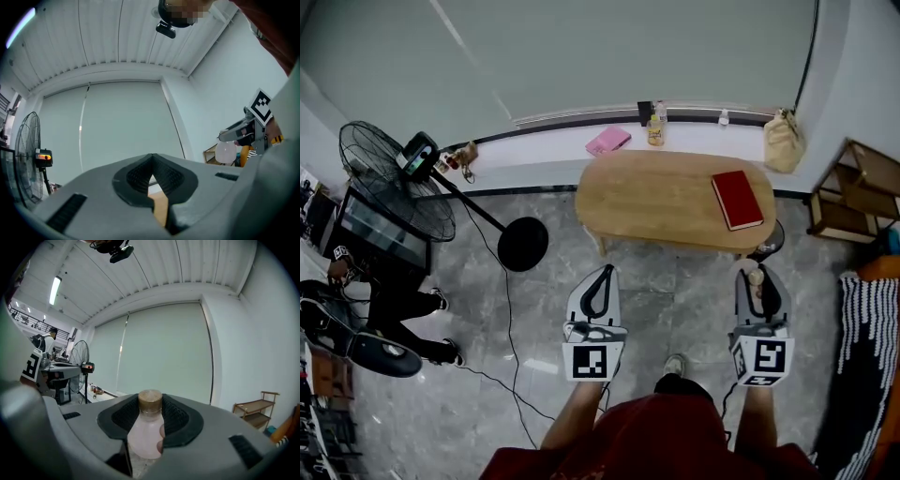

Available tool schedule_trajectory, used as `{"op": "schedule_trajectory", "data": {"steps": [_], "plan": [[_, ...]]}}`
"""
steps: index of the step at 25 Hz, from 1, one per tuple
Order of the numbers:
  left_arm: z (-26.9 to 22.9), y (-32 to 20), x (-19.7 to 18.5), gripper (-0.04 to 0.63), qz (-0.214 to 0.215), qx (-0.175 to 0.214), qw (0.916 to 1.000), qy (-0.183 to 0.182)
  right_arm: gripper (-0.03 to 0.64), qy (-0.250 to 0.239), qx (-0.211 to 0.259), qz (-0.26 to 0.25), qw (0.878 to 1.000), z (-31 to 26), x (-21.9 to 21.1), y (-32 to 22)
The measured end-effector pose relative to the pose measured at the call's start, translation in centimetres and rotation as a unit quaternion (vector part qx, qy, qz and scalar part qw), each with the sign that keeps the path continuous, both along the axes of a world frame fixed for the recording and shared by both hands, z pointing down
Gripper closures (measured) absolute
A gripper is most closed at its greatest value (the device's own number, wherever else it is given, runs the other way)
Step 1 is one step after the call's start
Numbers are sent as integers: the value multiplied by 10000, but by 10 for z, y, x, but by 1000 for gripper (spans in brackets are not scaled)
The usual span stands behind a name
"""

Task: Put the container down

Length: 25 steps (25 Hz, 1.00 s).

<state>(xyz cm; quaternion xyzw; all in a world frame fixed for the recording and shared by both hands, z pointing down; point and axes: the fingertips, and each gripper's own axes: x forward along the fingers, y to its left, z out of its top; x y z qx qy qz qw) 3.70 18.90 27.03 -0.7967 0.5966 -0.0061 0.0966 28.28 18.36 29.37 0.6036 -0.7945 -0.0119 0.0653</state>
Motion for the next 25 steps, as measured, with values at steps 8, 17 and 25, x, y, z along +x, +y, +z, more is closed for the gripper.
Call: {"op": "schedule_trajectory", "data": {"steps": [8,17,25], "plan": [[0,-50,34,591,-31,62,9999,-89,474,-70,-41,-53,10000,5,33,-52],[14,-97,17,591,-112,-101,9999,25,474,-24,-84,-193,9998,9,11,-102],[19,-176,-28,591,28,78,9999,127,474,144,-47,-241,9996,9,-46,-173]]}}
